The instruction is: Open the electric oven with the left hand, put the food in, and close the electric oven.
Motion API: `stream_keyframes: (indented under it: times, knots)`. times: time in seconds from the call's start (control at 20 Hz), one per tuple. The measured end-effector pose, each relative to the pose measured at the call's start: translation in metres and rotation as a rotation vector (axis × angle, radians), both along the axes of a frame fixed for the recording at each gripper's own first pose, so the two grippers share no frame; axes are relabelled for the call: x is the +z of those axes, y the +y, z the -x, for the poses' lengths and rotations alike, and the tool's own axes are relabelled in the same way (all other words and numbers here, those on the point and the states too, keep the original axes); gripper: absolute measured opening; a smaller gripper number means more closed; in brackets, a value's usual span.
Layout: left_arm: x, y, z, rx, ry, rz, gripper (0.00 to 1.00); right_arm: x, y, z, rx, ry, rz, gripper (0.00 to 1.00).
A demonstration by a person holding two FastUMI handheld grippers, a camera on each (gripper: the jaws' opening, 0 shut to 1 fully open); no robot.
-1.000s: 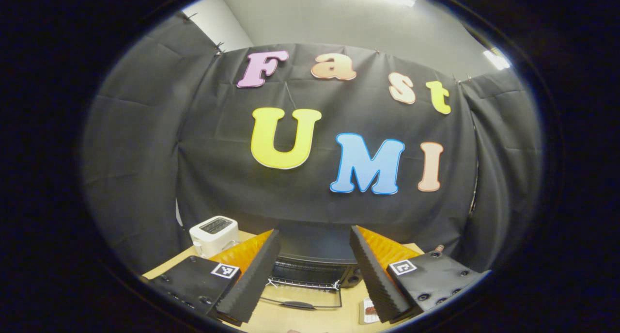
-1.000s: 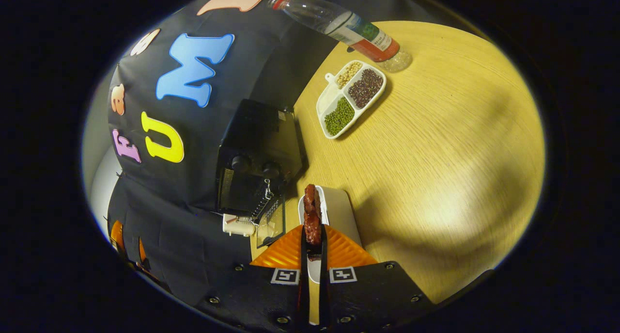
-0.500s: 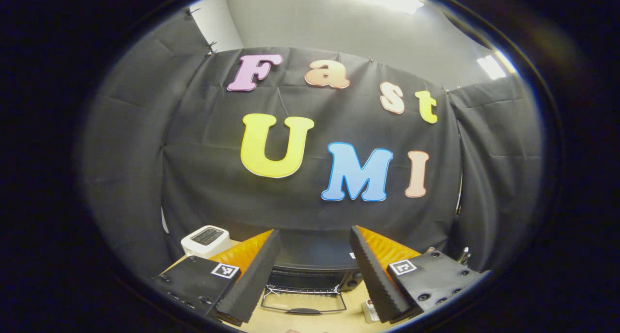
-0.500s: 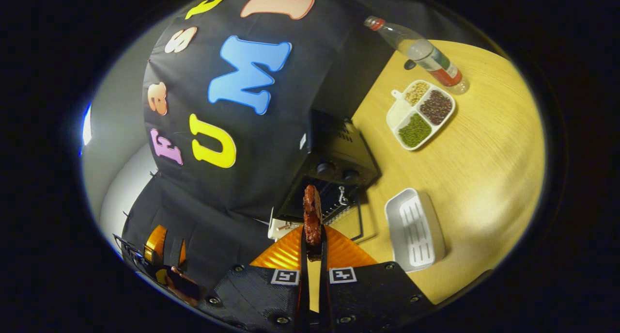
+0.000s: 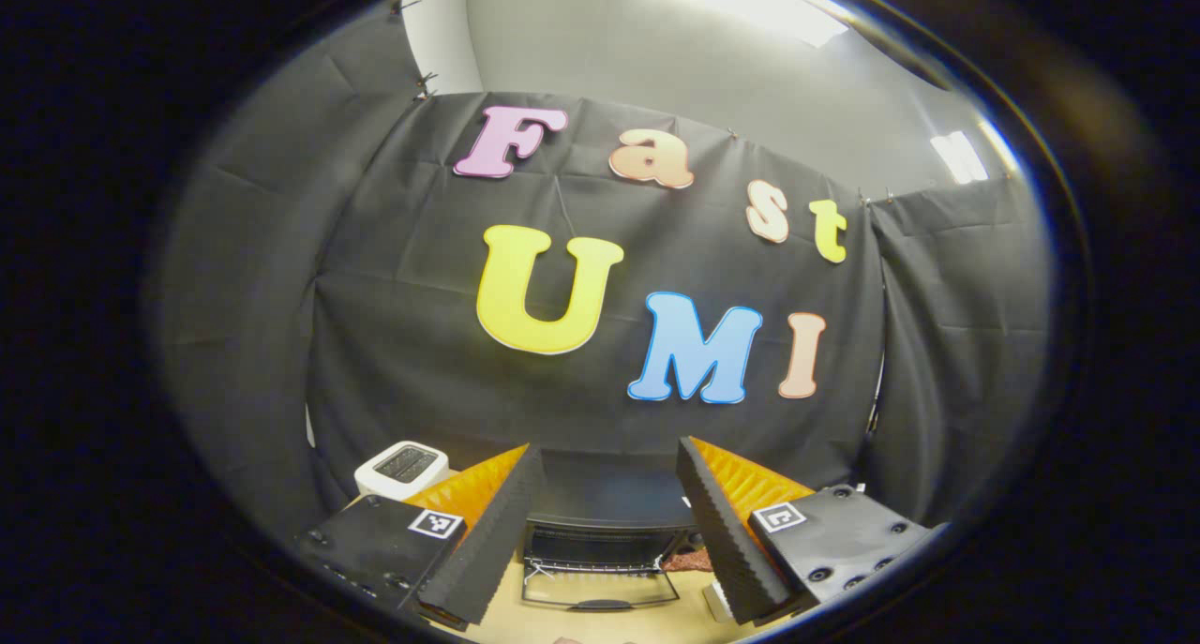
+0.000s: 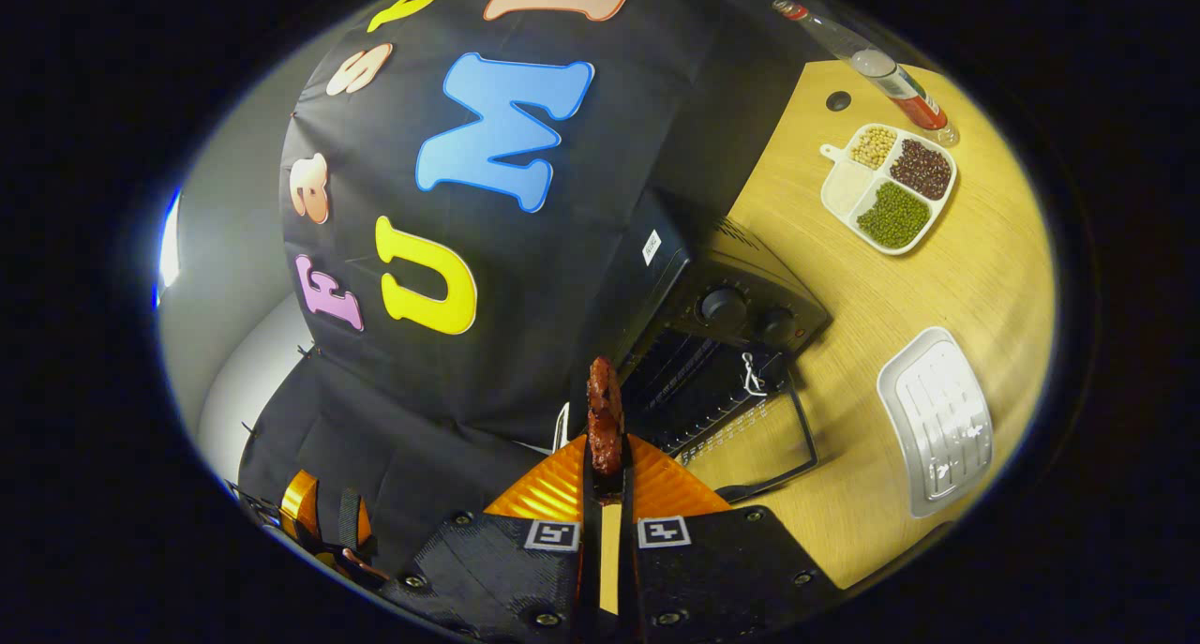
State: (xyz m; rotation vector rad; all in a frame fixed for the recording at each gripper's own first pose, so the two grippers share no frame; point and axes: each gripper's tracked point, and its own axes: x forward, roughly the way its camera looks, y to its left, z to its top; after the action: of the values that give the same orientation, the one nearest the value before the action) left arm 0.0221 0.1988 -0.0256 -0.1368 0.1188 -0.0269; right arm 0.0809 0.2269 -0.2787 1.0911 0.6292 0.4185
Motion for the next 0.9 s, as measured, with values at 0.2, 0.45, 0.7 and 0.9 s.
stream_keyframes:
  times: [0.2, 0.45, 0.7, 0.9]
  knots:
    - [-0.003, 0.016, 0.008, -0.008, 0.012, 0.002, 1.00, -0.019, 0.031, -0.027, -0.046, 0.027, -0.042, 0.08]
    - [0.000, 0.029, 0.016, -0.001, 0.008, -0.031, 1.00, -0.068, 0.051, -0.063, -0.124, 0.108, -0.035, 0.08]
    - [-0.003, 0.041, 0.026, 0.025, 0.023, -0.050, 1.00, -0.103, 0.053, -0.099, -0.259, 0.176, -0.079, 0.08]
    - [-0.019, 0.055, 0.026, 0.051, 0.065, -0.047, 0.96, -0.112, 0.061, -0.118, -0.329, 0.199, -0.129, 0.08]
